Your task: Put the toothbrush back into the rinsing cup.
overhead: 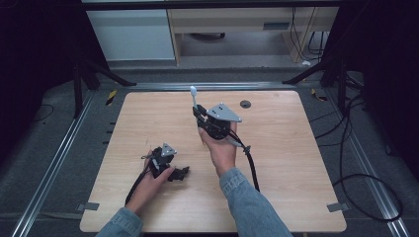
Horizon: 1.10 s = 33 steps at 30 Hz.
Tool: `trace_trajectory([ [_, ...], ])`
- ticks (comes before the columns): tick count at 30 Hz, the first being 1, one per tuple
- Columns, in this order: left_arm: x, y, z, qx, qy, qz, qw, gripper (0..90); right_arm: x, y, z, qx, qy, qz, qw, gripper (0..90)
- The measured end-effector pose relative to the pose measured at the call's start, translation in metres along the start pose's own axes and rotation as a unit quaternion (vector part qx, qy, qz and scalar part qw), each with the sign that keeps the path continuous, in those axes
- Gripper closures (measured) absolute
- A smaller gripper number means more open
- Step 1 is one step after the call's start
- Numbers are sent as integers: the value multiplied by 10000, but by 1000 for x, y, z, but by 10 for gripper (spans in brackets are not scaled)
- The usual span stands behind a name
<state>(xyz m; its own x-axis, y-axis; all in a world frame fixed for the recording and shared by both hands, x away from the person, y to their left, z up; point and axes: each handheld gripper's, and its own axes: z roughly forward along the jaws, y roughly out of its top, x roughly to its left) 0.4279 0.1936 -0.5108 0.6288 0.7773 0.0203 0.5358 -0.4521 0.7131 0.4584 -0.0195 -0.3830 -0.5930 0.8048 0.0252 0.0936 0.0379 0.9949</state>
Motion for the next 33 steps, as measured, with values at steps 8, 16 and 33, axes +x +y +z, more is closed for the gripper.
trace_trajectory([
  [8, 0, 0, 0, -2, 0, 0, 10000, 0, -1, -1, 1, -112, 17, -25, 9999, 792],
  [16, 0, 0, 0, -2, 1, 1, 10000, 0, -1, 0, 1, -164, 24, 76, 9998, 792],
  [33, 0, 0, 0, 0, 2, 1, 10000, 0, -6, -3, 3, -327, 51, -22, 9994, 792],
])
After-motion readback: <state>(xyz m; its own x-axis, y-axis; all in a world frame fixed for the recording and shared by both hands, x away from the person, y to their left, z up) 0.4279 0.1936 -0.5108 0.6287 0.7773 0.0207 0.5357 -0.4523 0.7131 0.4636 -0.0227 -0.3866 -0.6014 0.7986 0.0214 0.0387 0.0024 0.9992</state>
